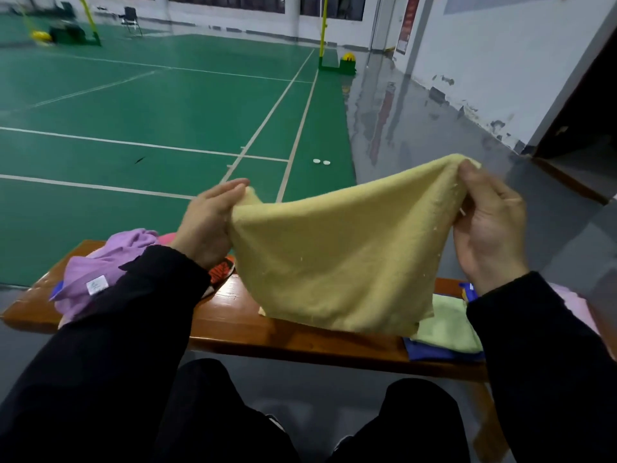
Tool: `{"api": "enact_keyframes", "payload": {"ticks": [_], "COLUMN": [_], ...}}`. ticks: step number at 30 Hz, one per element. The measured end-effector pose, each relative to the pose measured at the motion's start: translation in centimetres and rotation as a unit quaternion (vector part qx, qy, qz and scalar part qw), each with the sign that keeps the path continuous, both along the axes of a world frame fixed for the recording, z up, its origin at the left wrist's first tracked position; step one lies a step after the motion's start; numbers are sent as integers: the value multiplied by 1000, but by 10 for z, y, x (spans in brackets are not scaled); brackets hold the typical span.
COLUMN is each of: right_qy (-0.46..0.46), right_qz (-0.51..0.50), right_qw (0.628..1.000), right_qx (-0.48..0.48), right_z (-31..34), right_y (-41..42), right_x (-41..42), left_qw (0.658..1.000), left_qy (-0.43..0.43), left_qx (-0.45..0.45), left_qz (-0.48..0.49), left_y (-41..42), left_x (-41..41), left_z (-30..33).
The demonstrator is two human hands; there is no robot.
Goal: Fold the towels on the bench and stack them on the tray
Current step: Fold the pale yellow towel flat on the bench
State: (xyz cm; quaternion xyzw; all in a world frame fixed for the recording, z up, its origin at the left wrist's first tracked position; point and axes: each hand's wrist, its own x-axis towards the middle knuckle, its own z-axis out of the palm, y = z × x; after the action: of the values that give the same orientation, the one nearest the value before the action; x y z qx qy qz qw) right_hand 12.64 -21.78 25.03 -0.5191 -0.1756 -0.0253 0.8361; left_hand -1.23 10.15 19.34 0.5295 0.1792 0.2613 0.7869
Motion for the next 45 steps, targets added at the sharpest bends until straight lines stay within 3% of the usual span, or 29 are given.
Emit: {"api": "enact_keyframes", "payload": {"ticks": [2, 4, 8, 14, 25, 30, 34, 38, 41, 43, 45], "right_qy": [15, 29, 43, 37, 11, -21, -39, -44, 9, 57, 116], "right_qz": [-14, -25, -47, -30, -35, -44, -37, -4, -3, 10, 15], "right_qw": [1000, 999, 995, 992, 998, 998, 997, 999, 998, 987, 956], "right_qx": [3, 22, 75, 116, 48, 49, 55, 12, -67, -150, -269], "right_z": [-2, -1, 1, -3, -3, 6, 14, 11, -16, -51, -90], "right_y": [-1, -4, -11, -15, -23, -33, -21, 5, 34, 56, 71], "right_x": [2, 4, 10, 7, -12, -28, -13, 24, 69, 103, 125], "left_qw": [984, 982, 996, 972, 973, 954, 951, 955, 965, 970, 929], "left_qy": [-52, -56, -50, -87, -185, -262, -255, -223, -121, 33, 254], "left_qx": [-98, -62, 72, 209, 102, 109, 126, 125, 151, 190, 258], "left_qz": [-141, -169, -30, 69, 89, 96, 120, 153, 177, 148, 81], "left_y": [-2, -4, -8, -9, -7, -19, -20, 2, 35, 64, 82], "left_x": [-8, -9, -1, 9, -1, -34, -25, 11, 56, 86, 97], "left_z": [2, 4, 6, 11, 37, 50, 65, 61, 28, -13, -57]}}
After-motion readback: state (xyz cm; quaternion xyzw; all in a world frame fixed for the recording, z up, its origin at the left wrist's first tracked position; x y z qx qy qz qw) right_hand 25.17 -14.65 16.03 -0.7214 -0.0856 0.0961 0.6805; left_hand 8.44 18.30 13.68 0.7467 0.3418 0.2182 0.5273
